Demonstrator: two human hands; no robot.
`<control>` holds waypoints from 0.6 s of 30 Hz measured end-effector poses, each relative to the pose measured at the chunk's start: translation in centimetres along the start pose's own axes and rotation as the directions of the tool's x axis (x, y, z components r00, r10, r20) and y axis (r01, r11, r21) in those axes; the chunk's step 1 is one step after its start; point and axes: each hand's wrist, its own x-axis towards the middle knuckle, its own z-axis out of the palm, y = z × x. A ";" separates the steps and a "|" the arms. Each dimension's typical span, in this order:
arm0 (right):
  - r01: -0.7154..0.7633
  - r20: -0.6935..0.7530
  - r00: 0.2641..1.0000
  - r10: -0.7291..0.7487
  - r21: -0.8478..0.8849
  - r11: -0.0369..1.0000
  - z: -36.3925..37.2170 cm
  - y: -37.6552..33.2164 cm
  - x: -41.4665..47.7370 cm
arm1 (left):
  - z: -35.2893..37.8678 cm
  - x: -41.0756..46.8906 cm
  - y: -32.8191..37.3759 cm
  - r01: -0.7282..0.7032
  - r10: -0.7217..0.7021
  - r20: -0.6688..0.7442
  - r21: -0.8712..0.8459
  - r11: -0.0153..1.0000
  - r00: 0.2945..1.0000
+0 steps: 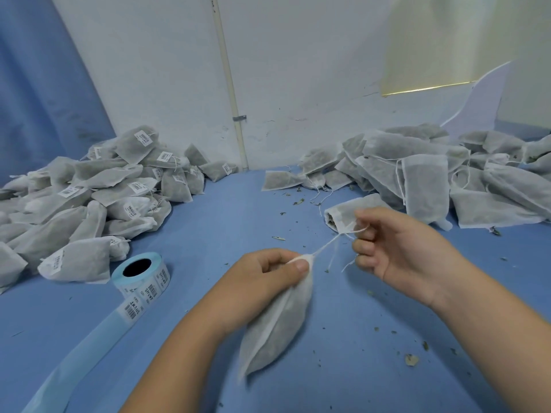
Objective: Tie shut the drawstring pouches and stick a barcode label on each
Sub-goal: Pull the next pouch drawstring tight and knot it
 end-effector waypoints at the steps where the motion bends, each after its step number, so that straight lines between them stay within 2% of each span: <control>1: 0.026 -0.043 0.999 -0.025 0.030 0.999 -0.1 0.1 0.1 | -0.1 0.0 -0.1 0.021 -0.022 0.047 0.024 0.999 0.999; 5: 0.100 -0.132 0.987 -0.090 0.068 0.993 -0.3 0.3 0.3 | 0.0 -0.1 -0.1 0.057 -0.072 0.172 0.090 0.994 0.983; 8: 0.163 -0.124 0.980 -0.153 0.073 0.984 -0.2 0.6 0.2 | 0.1 -0.1 -0.3 0.088 -0.108 0.240 0.092 0.992 0.965; 10: 0.231 -0.099 0.969 -0.228 0.023 0.973 0.2 0.7 -0.1 | 0.2 -0.1 -0.4 0.093 -0.115 0.231 0.105 0.990 0.966; 12: 0.324 -0.085 0.938 -0.337 -0.143 0.935 0.8 0.9 -0.6 | 0.5 0.1 -0.4 0.107 -0.121 0.117 0.122 0.987 0.986; 15: 0.418 -0.004 0.889 -0.459 -0.407 0.812 1.9 1.7 -1.1 | 1.2 0.4 -0.3 0.135 -0.111 -0.169 0.133 0.982 0.979; 18: 0.531 0.183 0.815 -0.550 -0.616 0.582 3.0 3.2 -1.3 | 1.7 0.7 0.1 0.113 -0.077 -0.341 0.088 0.990 0.937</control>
